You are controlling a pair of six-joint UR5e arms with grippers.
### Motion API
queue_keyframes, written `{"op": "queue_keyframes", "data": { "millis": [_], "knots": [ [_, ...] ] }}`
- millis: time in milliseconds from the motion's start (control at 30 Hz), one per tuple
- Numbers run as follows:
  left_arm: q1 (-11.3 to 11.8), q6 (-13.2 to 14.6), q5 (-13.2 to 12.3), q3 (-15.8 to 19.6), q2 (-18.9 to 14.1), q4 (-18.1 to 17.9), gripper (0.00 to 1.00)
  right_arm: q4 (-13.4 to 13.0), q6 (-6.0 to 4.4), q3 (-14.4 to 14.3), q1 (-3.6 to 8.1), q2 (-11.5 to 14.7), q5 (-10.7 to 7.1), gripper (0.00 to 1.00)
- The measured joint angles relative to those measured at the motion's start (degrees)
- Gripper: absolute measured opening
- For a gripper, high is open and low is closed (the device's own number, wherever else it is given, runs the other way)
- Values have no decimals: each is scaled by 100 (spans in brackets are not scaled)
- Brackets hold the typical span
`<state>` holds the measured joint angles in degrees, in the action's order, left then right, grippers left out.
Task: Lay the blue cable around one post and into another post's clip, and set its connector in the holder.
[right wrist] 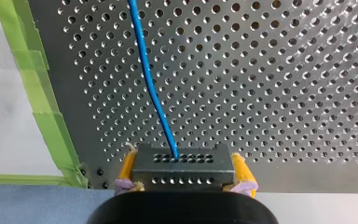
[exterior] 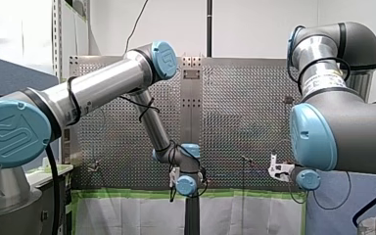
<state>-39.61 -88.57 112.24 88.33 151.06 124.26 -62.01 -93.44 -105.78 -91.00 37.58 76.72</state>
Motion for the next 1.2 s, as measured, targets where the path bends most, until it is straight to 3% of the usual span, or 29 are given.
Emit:
{"op": "queue_keyframes", "data": {
  "millis": [233, 667, 1200],
  "knots": [
    [-39, -165, -96, -124, 17, 84, 81, 1, 0, 0, -9, 0, 0, 0],
    [-179, -203, -52, -735, 435, 631, 81, -1, 0, 0, -24, -1, 1, 0],
    [-171, -91, -6, -782, 445, 655, 81, 4, 0, 0, -27, -1, -7, 0]
  ]
}}
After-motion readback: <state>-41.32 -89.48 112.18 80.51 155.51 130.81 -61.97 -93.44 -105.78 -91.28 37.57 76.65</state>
